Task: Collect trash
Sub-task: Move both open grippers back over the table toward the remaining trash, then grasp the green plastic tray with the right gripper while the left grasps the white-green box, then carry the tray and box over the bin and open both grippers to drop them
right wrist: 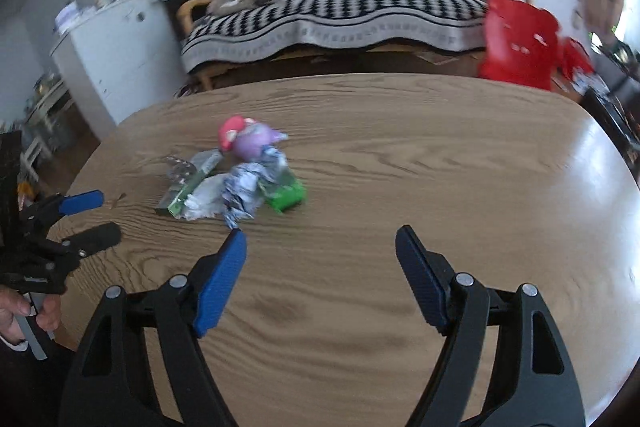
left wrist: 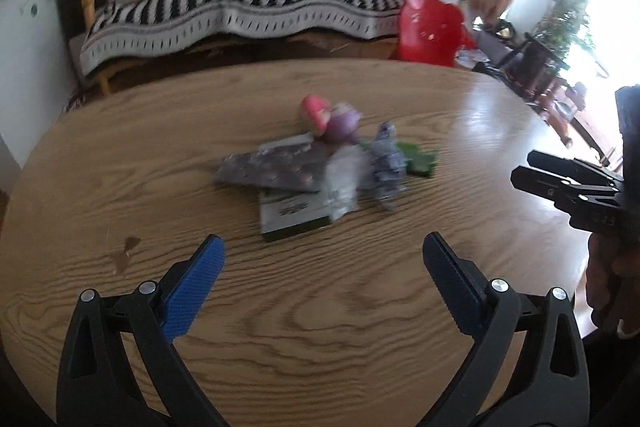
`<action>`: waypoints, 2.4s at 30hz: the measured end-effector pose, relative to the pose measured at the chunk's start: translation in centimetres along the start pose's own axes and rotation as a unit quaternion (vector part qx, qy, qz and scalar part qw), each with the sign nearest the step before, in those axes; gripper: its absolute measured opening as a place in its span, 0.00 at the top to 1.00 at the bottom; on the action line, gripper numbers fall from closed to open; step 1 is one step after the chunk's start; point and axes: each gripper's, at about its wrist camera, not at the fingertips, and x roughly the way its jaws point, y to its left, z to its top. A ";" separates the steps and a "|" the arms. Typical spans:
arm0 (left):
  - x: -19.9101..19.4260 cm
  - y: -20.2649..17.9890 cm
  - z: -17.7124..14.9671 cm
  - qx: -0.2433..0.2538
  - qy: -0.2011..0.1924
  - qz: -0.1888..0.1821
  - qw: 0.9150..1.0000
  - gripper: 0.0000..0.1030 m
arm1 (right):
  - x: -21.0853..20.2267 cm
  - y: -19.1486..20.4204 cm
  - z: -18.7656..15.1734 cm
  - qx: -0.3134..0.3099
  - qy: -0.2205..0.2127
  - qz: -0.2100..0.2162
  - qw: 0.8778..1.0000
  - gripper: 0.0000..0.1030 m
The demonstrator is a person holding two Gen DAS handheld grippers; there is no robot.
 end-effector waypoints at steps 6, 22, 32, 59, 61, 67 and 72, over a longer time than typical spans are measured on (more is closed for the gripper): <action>3.5 2.4 0.5 -0.034 0.019 -0.004 0.999 0.06 | 4.6 1.6 1.1 -0.025 0.029 0.002 0.999 0.28; 7.9 3.4 1.6 -0.026 0.025 -0.015 0.999 0.07 | 11.6 2.8 2.5 -0.057 0.071 0.001 0.996 0.64; 6.6 1.8 1.4 -0.004 0.029 -0.017 0.999 0.44 | 8.5 4.0 2.2 -0.086 0.039 -0.017 0.995 0.65; -1.9 -9.4 2.0 0.054 -0.047 -0.078 0.994 0.44 | -3.3 -4.9 -2.5 -0.022 0.028 -0.127 0.991 0.65; -1.7 -11.2 2.1 0.067 -0.043 -0.084 0.993 0.44 | -5.3 -6.7 -3.3 0.003 0.020 -0.130 0.991 0.65; -1.2 -18.4 1.7 0.115 -0.031 -0.116 0.986 0.44 | -11.5 -12.0 -6.5 0.064 -0.008 -0.159 0.985 0.65; -0.9 -26.3 0.8 0.169 -0.021 -0.163 0.972 0.44 | -16.7 -17.6 -10.3 0.129 -0.025 -0.202 0.971 0.65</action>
